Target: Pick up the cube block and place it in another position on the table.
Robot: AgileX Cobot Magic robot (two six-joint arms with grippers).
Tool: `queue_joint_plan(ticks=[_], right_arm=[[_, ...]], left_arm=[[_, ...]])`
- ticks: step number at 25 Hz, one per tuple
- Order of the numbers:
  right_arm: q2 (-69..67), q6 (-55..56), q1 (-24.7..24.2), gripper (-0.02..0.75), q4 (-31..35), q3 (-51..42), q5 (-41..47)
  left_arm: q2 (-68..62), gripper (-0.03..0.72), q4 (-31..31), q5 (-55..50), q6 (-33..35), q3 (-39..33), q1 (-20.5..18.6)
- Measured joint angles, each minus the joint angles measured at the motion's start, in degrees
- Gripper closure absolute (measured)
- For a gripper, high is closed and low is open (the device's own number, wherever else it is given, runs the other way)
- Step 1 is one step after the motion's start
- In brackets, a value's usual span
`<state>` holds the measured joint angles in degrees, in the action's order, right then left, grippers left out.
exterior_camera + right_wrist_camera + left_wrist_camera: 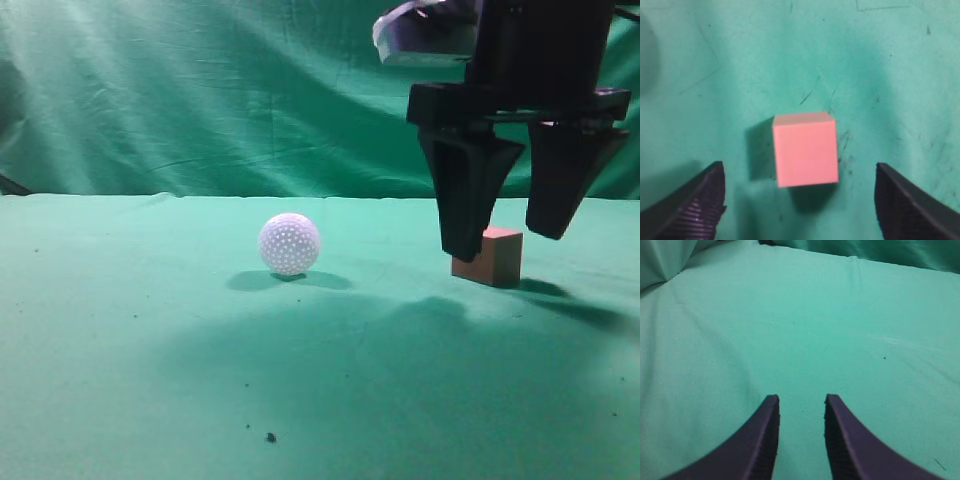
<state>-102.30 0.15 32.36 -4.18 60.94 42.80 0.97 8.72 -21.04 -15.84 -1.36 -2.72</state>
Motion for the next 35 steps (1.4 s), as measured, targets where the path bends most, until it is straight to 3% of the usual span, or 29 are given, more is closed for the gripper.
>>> queue_joint_plan(ticks=[3,4,5,13,24,35], right_arm=[[-0.75,0.37,0.00,0.393,-0.13,0.09,-0.11],[-0.75,0.48,0.00,0.493,-0.13,0.41,0.18],[-0.84,0.62,0.00,0.528,0.00,0.99,0.91],[-0.84,1.63,-0.90,0.520,0.44,10.15,9.92],[-6.64,3.41,-14.75,0.520,0.27,20.78,10.07],[-15.73,2.52,-16.13,0.520,-1.80,26.57,5.98]], left_arm=[[0.00,0.426,0.00,0.00,0.00,0.00,0.00],[0.00,0.426,0.00,0.00,0.00,0.00,0.00],[0.00,0.426,0.00,0.00,0.00,0.00,0.00],[0.00,0.426,0.00,0.00,0.00,0.00,0.00],[0.00,0.426,0.00,0.00,0.00,0.00,0.00],[0.00,0.426,0.00,0.00,0.00,0.00,0.00]])
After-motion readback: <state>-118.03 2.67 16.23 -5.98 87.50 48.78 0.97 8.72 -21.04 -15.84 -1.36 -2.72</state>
